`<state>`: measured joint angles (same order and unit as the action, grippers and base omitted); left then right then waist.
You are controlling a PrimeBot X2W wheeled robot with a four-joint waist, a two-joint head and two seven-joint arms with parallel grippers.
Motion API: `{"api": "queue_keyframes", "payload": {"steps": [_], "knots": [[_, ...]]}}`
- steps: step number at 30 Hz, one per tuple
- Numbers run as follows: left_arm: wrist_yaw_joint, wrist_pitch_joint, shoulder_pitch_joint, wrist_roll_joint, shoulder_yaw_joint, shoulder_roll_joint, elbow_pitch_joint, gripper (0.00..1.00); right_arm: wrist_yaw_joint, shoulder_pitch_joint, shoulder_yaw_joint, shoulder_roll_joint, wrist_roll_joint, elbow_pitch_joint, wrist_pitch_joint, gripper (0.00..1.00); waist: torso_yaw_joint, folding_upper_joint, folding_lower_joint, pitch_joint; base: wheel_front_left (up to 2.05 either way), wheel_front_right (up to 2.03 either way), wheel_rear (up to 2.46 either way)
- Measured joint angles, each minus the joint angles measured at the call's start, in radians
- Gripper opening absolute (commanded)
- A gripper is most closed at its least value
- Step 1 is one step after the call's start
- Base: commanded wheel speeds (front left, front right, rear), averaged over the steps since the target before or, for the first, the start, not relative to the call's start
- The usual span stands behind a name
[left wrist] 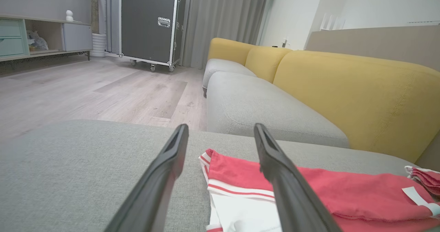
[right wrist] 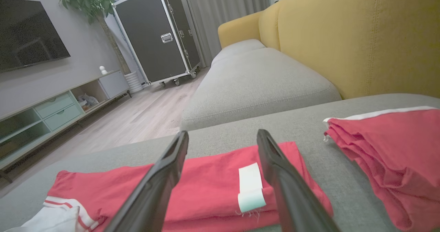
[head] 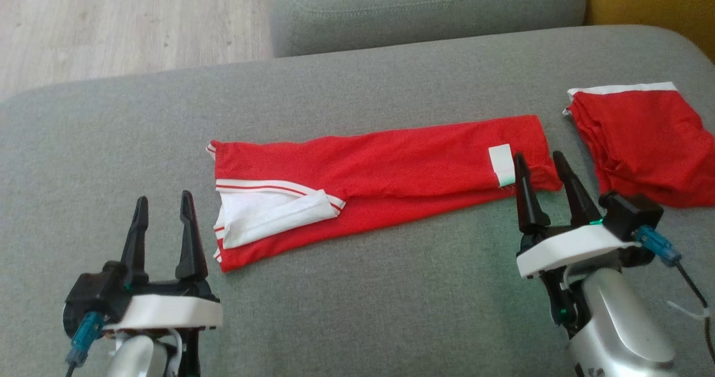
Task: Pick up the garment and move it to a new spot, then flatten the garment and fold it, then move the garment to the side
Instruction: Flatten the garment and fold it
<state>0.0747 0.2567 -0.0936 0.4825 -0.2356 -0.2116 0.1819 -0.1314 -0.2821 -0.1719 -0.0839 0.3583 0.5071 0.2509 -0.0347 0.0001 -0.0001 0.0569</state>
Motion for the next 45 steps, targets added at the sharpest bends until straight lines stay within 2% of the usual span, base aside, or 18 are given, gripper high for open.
{"api": "queue_keyframes", "payload": {"steps": [5,9,12,19,29,30,31,32,38,45], "knots": [[-0.068,0.000,-0.004,-0.067,0.054,0.045,0.027,1.00,0.000,-0.008,0.045,0.014,-0.064,-0.015,0.000,1.00,0.004,0.0000,0.0001,0.026,0.00,0.00,0.00],[-0.109,0.000,-0.019,-0.107,0.086,0.072,0.045,1.00,0.000,-0.061,0.109,0.016,-0.195,0.096,-0.024,1.00,0.008,0.0000,0.0002,0.055,0.00,0.00,0.00],[-0.134,0.000,-0.055,-0.133,0.094,0.096,0.066,1.00,0.000,-0.124,0.191,0.026,-0.232,0.170,-0.042,1.00,0.017,0.0000,0.0002,0.080,0.00,0.00,0.00],[-0.168,0.000,-0.112,-0.170,0.105,0.133,0.086,1.00,0.000,-0.258,0.399,0.025,-0.287,0.343,-0.069,1.00,0.058,0.0000,0.0003,0.132,0.00,0.00,0.00],[-0.190,0.000,-0.132,-0.194,0.131,0.151,0.098,1.00,0.000,-0.325,0.486,0.024,-0.336,0.537,-0.101,1.00,0.088,0.0000,0.0002,0.174,0.00,0.00,0.00],[-0.190,0.000,-0.135,-0.195,0.134,0.153,0.099,1.00,0.000,-0.339,0.485,0.023,-0.336,0.552,-0.101,0.76,0.088,0.0000,0.0002,0.176,0.00,0.00,0.00],[-0.190,0.000,-0.136,-0.195,0.137,0.154,0.101,1.00,0.000,-0.353,0.483,0.023,-0.336,0.566,-0.100,0.22,0.087,0.0000,0.0002,0.176,0.00,0.00,0.00],[-0.191,0.000,-0.136,-0.198,0.139,0.155,0.102,1.00,0.000,-0.363,0.481,0.023,-0.337,0.576,-0.092,0.00,0.085,0.0000,0.0002,0.177,0.00,0.00,0.00],[-0.198,0.000,-0.136,-0.211,0.160,0.160,0.105,1.00,0.000,-0.367,0.511,0.017,-0.408,0.549,-0.040,0.00,0.058,0.0000,0.0002,0.164,0.00,0.00,0.00],[-0.199,0.000,-0.135,-0.211,0.172,0.162,0.104,1.00,0.000,-0.367,0.566,-0.067,-0.432,0.489,-0.039,0.00,0.035,0.0000,0.0001,0.133,0.00,0.00,0.00]]}}
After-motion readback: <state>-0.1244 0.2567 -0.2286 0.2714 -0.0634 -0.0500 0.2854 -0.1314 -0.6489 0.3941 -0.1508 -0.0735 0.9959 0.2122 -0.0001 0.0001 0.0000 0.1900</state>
